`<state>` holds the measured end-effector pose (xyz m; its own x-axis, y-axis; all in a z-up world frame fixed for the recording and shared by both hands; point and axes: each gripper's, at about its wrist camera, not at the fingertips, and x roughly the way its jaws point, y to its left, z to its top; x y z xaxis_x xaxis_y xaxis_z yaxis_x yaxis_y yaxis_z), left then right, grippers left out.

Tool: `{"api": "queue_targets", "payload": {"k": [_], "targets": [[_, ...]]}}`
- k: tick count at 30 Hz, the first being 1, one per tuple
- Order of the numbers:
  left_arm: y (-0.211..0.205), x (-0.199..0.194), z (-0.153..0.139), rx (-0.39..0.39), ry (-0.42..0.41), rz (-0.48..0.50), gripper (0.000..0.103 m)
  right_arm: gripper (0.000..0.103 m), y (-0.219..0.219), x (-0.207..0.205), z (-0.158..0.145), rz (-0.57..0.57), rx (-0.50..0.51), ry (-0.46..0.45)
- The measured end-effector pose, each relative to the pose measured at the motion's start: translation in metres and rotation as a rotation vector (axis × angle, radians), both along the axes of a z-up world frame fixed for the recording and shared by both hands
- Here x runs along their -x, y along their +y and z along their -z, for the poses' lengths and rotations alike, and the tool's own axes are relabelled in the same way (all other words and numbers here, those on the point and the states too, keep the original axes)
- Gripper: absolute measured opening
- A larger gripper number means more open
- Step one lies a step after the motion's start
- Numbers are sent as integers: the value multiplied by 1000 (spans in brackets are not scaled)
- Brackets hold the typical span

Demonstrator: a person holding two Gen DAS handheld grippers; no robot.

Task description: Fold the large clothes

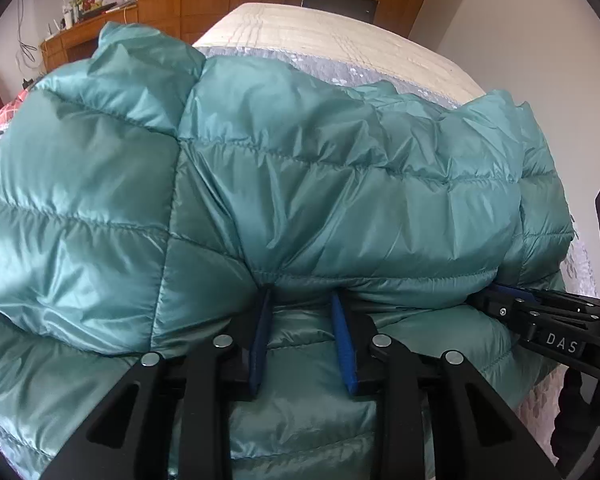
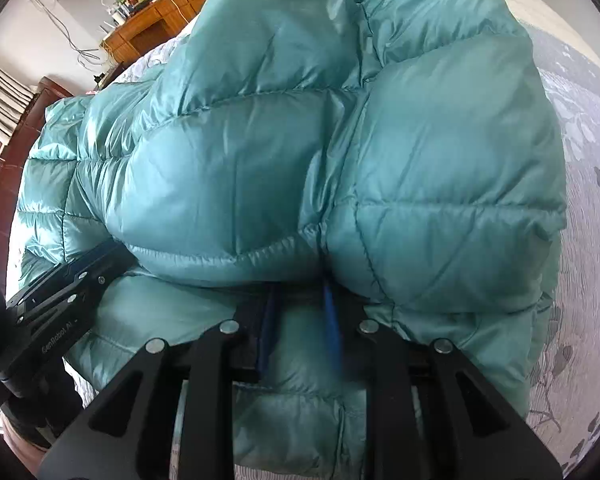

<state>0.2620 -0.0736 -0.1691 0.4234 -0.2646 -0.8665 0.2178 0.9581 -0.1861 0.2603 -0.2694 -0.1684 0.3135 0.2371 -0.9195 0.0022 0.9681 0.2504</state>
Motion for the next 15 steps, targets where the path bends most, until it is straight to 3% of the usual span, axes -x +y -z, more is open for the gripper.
{"api": "queue_targets", "payload": {"k": [2,5,6,7,9,13,15], "targets": [[1,-3,-4,-2,13,3,30,21,-8,2,-6,0,-31,3],[21,-9,-24,42,42,-20,29,29,-27,11,-36,-7,-133,-65],[29,-8,-33,42,22,-34,30,38,-35,15,-45,-3,-152,-95],[43,-7,-46,27,-18,-63,36,43,-47,21,-57,10,-168,-132],[70,-5,-66,19,-72,-107,51,68,-70,30,-73,46,-167,-178],[124,-8,-84,17,-92,-188,70,82,-121,34,-81,114,-201,-208],[148,-14,-83,38,-61,-221,70,83,-135,31,-73,122,-248,-189]]}}
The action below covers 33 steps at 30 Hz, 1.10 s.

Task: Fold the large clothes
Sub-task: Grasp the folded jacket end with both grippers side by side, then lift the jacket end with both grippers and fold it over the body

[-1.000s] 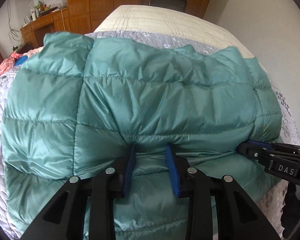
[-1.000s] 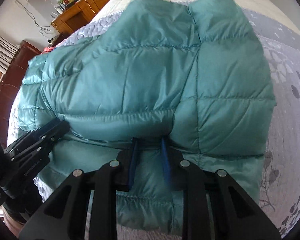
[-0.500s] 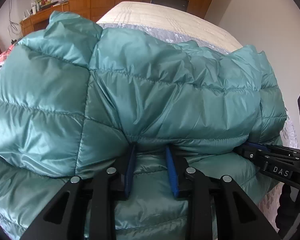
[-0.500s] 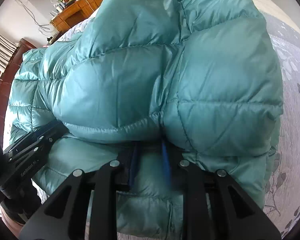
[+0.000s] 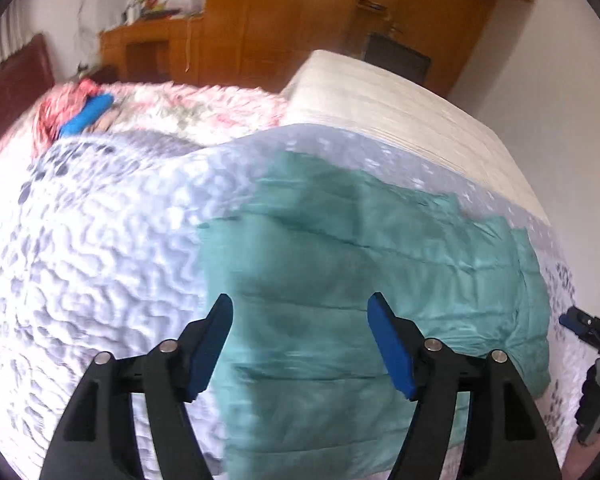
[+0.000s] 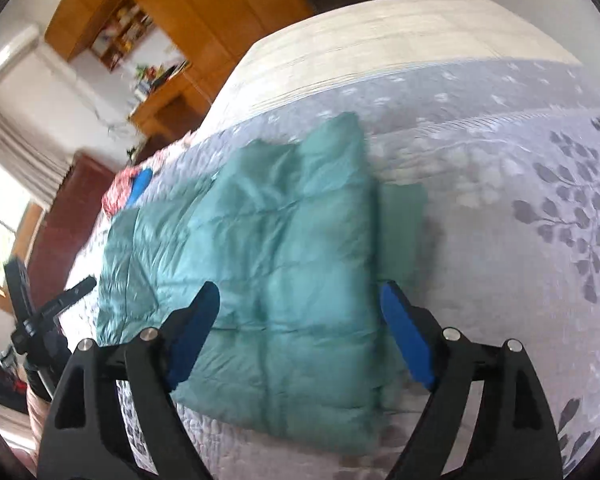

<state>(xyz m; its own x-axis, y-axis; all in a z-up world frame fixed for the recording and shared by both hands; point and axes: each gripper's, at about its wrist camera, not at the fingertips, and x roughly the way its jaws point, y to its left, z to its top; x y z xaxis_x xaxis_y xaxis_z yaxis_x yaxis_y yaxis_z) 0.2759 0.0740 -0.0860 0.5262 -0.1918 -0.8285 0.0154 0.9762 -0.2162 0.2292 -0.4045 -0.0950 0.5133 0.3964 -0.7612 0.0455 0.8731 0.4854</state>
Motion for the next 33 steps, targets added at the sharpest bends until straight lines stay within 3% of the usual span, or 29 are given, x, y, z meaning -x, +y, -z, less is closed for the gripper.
{"api": "queue_targets", "payload": {"k": [6,11,20,26,27,28,29,32,33], "targets": [[34,-5,17,119,54,-2,77,90,-18,-24,31,-33,-137,48],[43,-12,44,168,110,-1,77,90,-19,-40,60,-60,-208,97],[61,-30,83,373,181,5,86,92,-23,-53,84,-83,-317,115],[53,-43,104,458,209,22,89,92,-22,-51,89,-101,-364,103],[52,-44,104,439,198,30,87,92,-22,-51,89,-105,-357,102],[50,-46,103,439,196,37,74,91,-21,-50,88,-109,-352,101],[49,-46,103,468,197,50,57,85,-20,-49,88,-113,-349,102],[47,-46,100,507,194,51,38,66,-17,-49,89,-117,-364,107],[46,-45,99,508,190,49,36,56,-17,-48,88,-120,-376,106]]}}
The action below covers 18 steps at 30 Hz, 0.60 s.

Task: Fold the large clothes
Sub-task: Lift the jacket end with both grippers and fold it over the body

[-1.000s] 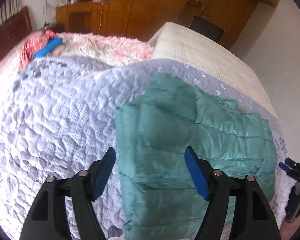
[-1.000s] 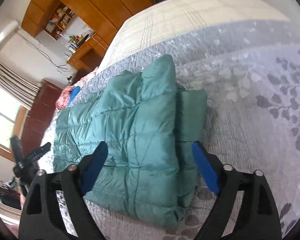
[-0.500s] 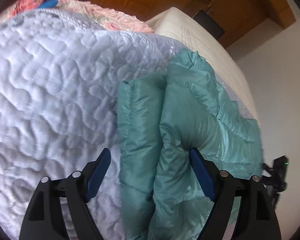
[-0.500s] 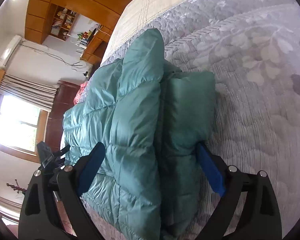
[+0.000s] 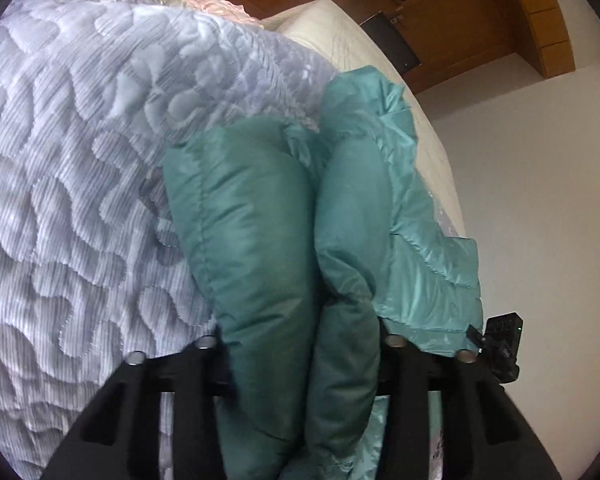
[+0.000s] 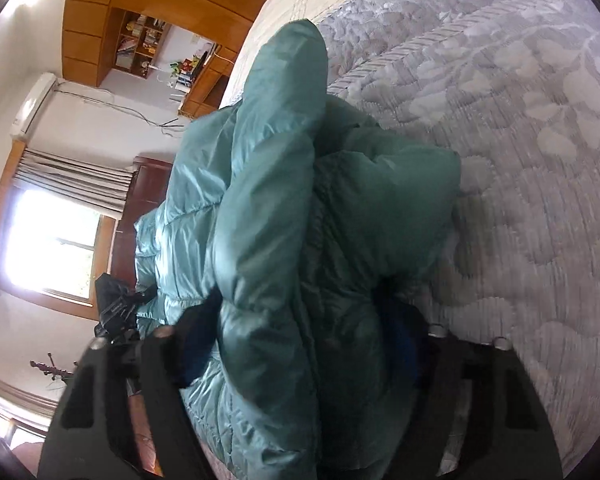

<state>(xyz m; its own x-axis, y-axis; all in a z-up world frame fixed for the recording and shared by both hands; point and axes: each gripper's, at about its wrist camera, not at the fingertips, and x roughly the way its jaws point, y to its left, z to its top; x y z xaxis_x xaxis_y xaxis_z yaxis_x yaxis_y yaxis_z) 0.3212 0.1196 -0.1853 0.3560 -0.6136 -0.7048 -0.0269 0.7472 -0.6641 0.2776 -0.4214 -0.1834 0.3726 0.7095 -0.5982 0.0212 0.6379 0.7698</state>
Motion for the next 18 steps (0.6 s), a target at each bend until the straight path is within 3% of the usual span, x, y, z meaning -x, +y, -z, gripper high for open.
{"api": "queue_targets", "payload": {"k": [3,6,18], "targets": [[0,5,-11,-4,-21,-7,27,37,3,6,-8,-10,-9,-31],[-7,10,-28,-11,-76,2,21,27,7,14,-24,-12,20,-74],[-41,58,-124,-31,-277,85,17,10,11,82,-134,-39,31,-299]]}}
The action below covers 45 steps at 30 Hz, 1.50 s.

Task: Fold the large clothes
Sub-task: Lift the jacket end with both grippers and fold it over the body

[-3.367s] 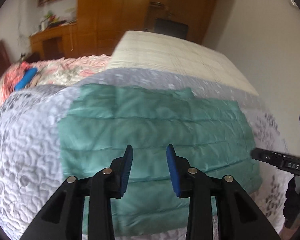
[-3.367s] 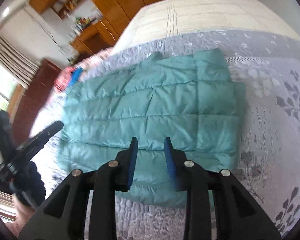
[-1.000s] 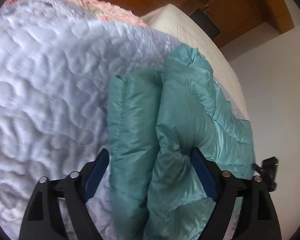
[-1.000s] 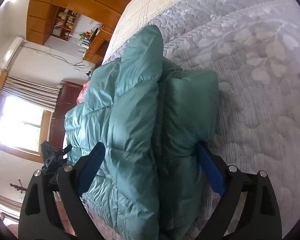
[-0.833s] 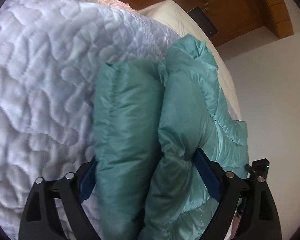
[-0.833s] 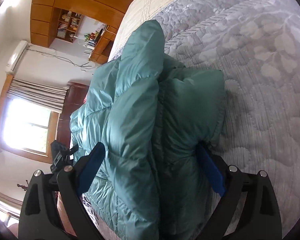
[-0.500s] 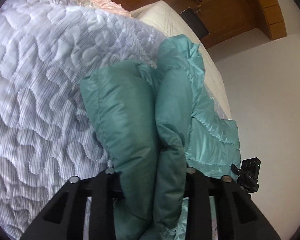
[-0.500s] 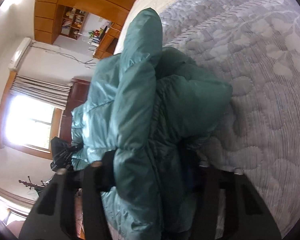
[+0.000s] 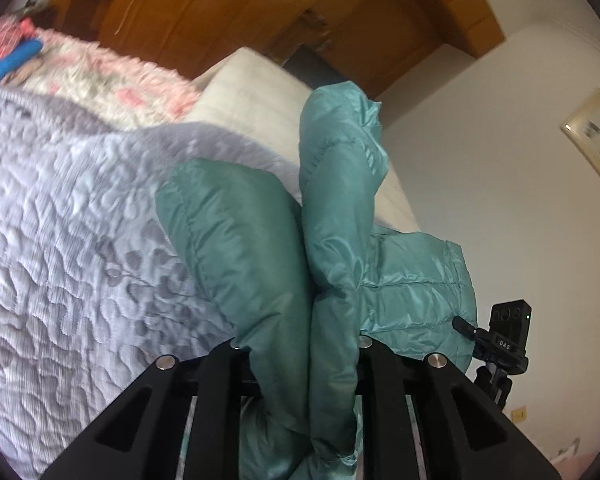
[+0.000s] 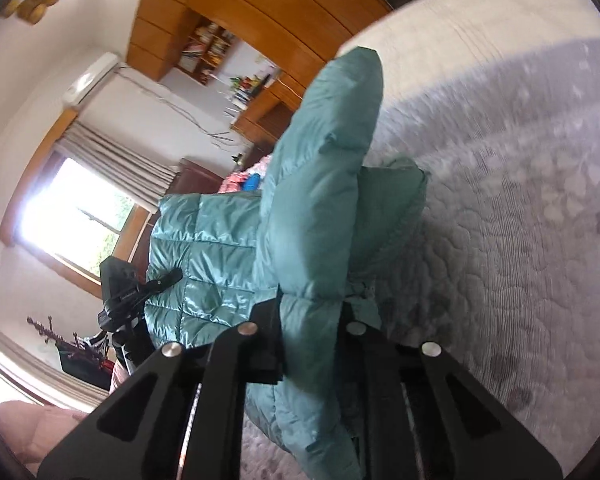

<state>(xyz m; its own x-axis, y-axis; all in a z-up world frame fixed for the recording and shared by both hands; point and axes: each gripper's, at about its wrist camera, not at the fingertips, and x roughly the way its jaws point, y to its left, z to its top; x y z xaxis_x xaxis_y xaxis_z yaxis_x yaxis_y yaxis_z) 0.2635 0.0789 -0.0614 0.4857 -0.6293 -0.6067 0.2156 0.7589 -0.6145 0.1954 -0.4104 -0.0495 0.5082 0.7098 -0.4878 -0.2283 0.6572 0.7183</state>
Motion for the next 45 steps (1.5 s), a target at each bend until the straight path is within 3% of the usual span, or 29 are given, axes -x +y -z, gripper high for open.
{"api": "queue_targets", "payload": {"k": [5,14,16,17,19,20,21,25,28,34,35,36,39,42,45], "targets": [[-2,29,-12,-1,-22,32,17,10,3,17,-22,-10,67,3],[28,41,48,-24,167,-84,17,12,10,-4,48,10,84,210],[35,40,60,-23,196,-103,17,19,7,-7,54,25,93,227],[37,40,65,-26,204,-106,17,27,6,-8,57,39,105,234],[40,35,76,-51,225,-117,17,51,-1,-7,62,81,152,251],[42,36,81,-51,233,-118,18,71,-5,-7,65,104,163,257],[44,35,86,-43,246,-123,18,77,-12,-5,70,125,158,259],[48,31,97,-40,265,-131,19,80,-34,-4,93,158,93,293],[46,30,98,-57,264,-124,19,91,-37,-4,111,131,17,315],[33,27,92,-74,269,-121,21,91,-20,-16,122,71,-59,317],[31,25,91,-77,270,-121,21,81,-17,-19,124,52,-85,323],[30,25,90,-81,270,-122,21,57,-15,-21,126,32,-115,336],[20,15,86,-101,256,-135,19,34,-12,-21,122,16,-139,323],[13,19,71,-111,207,-134,16,23,-13,-10,96,14,-154,257],[2,28,45,-101,153,-115,15,20,-11,7,60,-1,-125,185]]}}
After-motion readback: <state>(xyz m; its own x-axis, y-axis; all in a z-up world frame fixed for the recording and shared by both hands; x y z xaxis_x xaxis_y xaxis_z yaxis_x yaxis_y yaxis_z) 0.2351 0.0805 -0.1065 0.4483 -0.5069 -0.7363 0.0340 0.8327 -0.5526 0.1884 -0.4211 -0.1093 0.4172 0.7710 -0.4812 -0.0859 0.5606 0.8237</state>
